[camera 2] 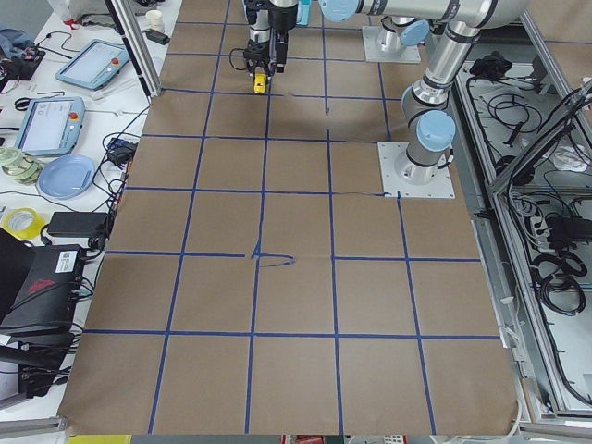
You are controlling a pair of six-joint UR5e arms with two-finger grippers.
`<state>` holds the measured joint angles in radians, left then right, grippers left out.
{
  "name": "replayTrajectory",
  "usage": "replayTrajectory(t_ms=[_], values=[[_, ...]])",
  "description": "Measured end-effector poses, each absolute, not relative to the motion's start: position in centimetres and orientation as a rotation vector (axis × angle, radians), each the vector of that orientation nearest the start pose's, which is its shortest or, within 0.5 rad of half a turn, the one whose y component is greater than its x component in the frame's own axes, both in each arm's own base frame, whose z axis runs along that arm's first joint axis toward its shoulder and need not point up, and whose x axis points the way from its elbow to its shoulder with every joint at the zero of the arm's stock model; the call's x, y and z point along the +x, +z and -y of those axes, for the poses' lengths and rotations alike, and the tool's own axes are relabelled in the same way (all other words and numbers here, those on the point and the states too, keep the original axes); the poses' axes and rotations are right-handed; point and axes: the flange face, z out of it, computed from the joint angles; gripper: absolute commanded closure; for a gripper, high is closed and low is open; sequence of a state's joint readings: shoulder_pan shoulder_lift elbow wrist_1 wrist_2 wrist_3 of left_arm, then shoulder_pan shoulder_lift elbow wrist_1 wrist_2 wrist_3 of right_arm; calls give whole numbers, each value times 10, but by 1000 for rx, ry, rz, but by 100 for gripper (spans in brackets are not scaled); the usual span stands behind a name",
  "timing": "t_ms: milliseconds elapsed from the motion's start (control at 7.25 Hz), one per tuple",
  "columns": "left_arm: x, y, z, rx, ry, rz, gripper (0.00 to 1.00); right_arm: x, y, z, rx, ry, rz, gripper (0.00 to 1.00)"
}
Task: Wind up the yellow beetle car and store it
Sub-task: 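Close the right gripper on the yellow car, then lift the car with the right gripper and carry it to the light blue bin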
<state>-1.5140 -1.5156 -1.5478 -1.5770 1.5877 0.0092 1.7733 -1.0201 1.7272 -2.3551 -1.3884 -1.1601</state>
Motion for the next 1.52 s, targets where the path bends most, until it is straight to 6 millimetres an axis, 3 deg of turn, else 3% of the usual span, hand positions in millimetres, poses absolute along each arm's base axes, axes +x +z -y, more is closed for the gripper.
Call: replayTrajectory(t_ms=[276, 552, 690, 828, 1103, 1241, 1517], values=[[-105, 525, 481, -75, -112, -3119, 0, 273, 191, 586, -1911, -225, -2336, 100], [-104, 525, 481, -75, -112, -3118, 0, 262, 243, 595, -1910, -261, -2357, 100], [-104, 525, 481, -74, -111, -3112, 0, 241, 275, 599, -1879, -276, -2391, 100], [-102, 525, 481, -74, -110, -3098, 0, 203, 299, 605, -1811, -274, -2448, 100], [-101, 525, 482, -76, -110, -3087, 0, 99, 335, 614, -1704, -277, -2548, 100], [-101, 524, 482, -77, -109, -3087, 0, 47, 348, 612, -1715, -274, -2570, 100], [-101, 525, 482, -77, -111, -3086, 0, -53, 357, 600, -1820, -217, -2547, 100]])
